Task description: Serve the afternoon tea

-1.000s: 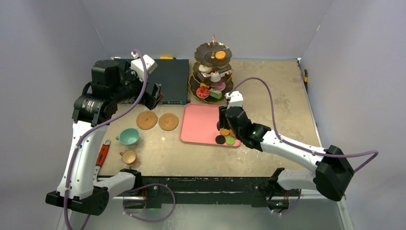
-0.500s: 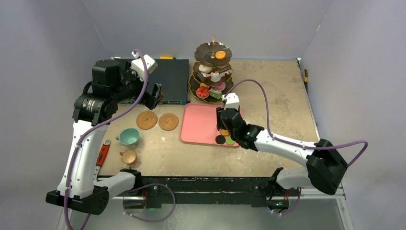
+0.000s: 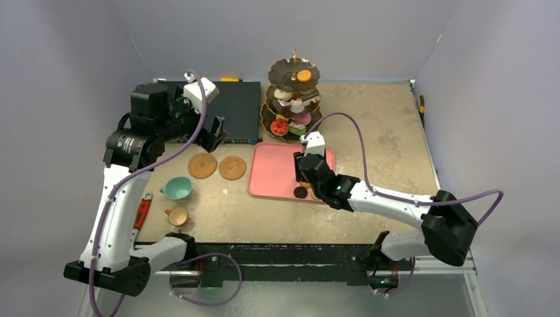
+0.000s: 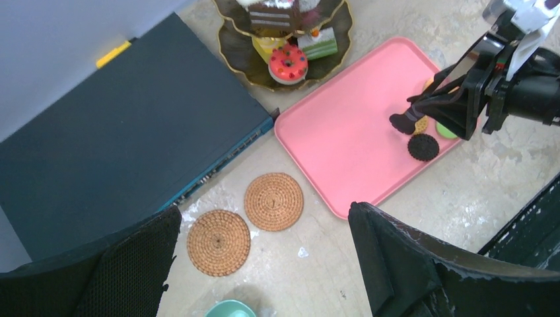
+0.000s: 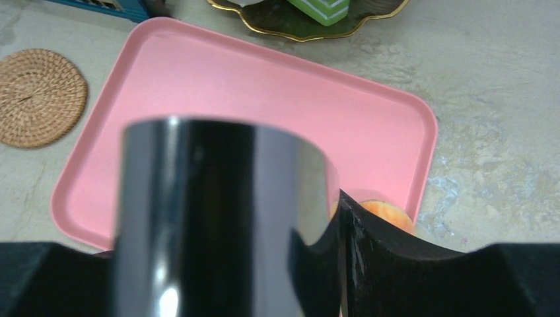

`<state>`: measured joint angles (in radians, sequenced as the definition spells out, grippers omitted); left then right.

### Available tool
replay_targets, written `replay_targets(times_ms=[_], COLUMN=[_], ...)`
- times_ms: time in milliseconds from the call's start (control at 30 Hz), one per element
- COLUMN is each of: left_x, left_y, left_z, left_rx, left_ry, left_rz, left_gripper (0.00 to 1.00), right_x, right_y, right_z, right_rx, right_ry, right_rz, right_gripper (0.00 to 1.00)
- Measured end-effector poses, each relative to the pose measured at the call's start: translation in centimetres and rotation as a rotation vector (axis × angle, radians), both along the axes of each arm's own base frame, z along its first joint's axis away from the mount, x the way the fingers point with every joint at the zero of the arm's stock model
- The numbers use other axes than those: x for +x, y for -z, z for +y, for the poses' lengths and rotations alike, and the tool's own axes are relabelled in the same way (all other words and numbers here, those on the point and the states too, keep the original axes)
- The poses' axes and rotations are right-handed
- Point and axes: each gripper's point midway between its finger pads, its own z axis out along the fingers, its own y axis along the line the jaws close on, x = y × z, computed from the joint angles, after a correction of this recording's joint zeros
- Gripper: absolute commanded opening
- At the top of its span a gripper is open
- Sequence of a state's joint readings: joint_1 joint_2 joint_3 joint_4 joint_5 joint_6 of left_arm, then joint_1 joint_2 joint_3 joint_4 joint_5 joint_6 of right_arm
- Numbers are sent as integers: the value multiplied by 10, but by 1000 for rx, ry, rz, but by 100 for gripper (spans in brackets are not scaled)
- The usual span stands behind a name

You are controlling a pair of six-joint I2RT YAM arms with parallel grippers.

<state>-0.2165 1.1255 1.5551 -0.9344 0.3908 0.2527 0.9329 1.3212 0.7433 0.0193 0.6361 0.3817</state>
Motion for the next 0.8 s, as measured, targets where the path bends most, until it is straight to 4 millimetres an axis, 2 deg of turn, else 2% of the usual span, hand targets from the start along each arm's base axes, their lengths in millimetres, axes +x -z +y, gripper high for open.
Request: replay_targets(times_ms=[267,500,800], left_x=[-3,-2,-2], left_y=[39,38,36], left_z=[0,0,0], left_rx=[21,19,18], left_ry=[3,4,4], left_rz=[91,84,78], left_gripper=[99,99,99], right_x=[-9,-6,-8], right_y=[-1,-4,-18], right_z=[26,34,28], right_rx=[57,70,96], right_ry=[-79,-89,-76], right_rz=[2,-13,-35], right_gripper=[53,54,58])
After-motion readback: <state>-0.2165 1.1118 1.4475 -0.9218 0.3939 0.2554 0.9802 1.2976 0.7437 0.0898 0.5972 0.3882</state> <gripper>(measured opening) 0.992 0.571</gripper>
